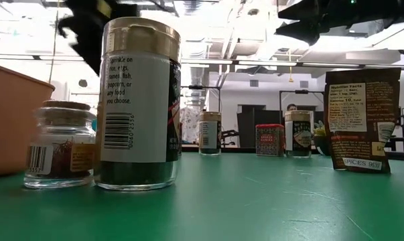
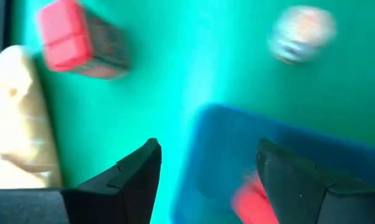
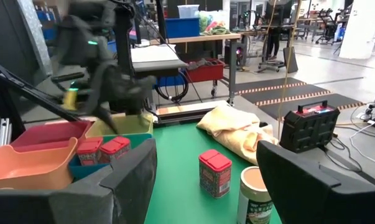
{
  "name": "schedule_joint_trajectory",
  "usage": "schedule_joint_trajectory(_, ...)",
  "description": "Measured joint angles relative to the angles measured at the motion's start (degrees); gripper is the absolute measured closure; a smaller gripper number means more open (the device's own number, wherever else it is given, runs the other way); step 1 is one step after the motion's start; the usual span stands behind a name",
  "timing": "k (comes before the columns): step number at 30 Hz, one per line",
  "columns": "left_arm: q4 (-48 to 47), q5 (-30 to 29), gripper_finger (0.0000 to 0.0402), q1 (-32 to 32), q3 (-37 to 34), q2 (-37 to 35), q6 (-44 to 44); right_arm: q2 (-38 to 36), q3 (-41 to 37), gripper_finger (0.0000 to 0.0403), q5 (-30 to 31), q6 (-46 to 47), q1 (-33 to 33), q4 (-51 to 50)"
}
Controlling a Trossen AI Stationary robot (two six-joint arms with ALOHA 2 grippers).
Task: Sort spices by type
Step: Put the red seasoning can into the blue bin
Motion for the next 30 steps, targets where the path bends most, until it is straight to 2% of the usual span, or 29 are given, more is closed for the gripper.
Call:
schedule_joint_trajectory(7, 12.2, 0.4, 0.0152, 16.1, 0.0, 5.9, 6.4, 0.3, 0.0, 0.0100, 0.0, 0.3, 0.1, 0.0)
schedule_joint_trajectory(14, 23.3, 7.7, 0.0125, 25.7, 0.0, 9.3, 13.0, 0.3, 0.0, 0.0100, 0.0, 0.0, 0.4, -0.1)
schedule_joint_trajectory(23, 32.3, 13.1, 0.0049, 30.5, 0.0, 15.4, 19.0, 0.3, 0.0, 0.0100, 0.0, -2.0, 0.3, 0.1)
schedule_joint_trajectory(30, 32.9, 13.1, 0.0038, 31.0, 0.0, 20.3, 22.5, 0.3, 0.0, 0.0100, 0.0, -2.0, 0.3, 0.2)
